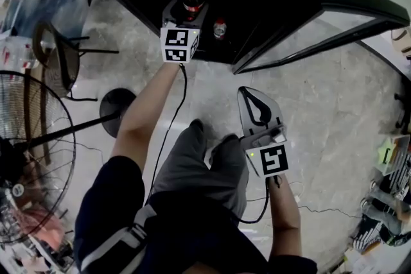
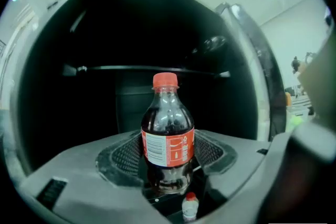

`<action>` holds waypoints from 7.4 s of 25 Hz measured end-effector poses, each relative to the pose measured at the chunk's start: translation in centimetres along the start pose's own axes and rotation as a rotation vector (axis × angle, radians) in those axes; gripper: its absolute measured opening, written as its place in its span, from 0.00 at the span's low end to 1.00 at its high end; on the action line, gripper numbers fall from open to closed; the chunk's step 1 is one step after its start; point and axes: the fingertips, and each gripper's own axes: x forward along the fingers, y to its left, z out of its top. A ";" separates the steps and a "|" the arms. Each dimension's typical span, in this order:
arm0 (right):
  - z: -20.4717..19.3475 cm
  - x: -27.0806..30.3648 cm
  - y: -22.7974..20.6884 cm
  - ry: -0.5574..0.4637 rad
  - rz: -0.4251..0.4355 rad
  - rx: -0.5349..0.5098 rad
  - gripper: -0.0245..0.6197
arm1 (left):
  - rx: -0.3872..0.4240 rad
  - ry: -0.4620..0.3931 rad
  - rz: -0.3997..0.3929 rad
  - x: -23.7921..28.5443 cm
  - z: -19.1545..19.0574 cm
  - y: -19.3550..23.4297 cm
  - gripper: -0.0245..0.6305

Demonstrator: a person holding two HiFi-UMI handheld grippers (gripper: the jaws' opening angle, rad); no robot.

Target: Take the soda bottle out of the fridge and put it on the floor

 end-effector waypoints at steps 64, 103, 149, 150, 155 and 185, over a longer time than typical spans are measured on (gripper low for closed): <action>-40.0 6.8 -4.0 0.064 0.112 -0.065 0.06 | -0.096 0.199 -0.107 -11.0 -53.3 -8.2 0.50; -49.3 10.7 -4.0 0.107 0.134 -0.058 0.06 | -0.135 0.348 -0.095 -5.3 -72.1 -11.8 0.50; -50.2 10.3 -2.3 0.119 0.193 -0.028 0.06 | -0.007 0.255 -0.084 -11.6 -68.7 -10.1 0.50; -50.3 10.2 -2.3 0.127 0.193 -0.029 0.06 | -0.012 0.244 -0.083 -11.9 -68.1 -9.9 0.50; -49.8 10.5 -2.1 0.114 0.192 -0.029 0.06 | -0.019 0.196 -0.096 -13.1 -65.0 -9.1 0.49; -30.8 5.4 -1.9 0.067 0.148 0.008 0.06 | -0.024 0.028 -0.049 -21.6 -30.6 -6.2 0.07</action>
